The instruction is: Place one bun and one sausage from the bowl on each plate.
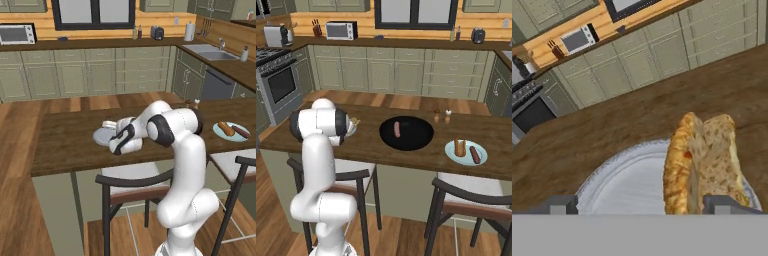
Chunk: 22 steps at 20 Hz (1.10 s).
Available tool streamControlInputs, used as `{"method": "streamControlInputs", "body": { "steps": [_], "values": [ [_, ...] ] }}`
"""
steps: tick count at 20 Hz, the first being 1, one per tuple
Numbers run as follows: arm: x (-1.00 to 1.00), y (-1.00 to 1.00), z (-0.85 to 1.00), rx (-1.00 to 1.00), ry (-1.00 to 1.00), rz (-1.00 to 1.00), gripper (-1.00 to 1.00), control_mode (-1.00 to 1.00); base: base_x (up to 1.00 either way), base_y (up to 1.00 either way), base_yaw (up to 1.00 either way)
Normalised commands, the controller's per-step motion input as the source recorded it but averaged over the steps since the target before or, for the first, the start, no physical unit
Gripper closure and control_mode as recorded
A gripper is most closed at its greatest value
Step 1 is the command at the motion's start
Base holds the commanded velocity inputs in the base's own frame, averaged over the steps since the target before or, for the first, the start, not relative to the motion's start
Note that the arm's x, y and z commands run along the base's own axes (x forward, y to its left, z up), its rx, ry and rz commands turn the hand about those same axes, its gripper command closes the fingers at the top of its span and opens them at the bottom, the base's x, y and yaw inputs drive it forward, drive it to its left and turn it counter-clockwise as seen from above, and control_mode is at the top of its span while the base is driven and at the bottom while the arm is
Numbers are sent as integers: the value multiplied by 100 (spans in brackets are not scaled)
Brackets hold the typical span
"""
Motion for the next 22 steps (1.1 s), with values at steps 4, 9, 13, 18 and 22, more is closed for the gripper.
{"method": "streamControlInputs", "body": {
  "steps": [4, 9, 13, 18, 22],
  "values": [
    [-13, -11, 100, 0, 0, 0, -100, -100, 0, 0, 0],
    [0, -54, 97, 0, 10, 0, -100, -100, 0, 0, 0],
    [-10, -68, 70, -9, 18, 0, -100, -100, 0, 0, 0],
    [-54, -46, 20, -25, 23, 5, -100, -100, 0, 0, 0],
    [-58, -46, 4, -26, 24, 11, -100, -100, 0, 0, 0]
  ]
}}
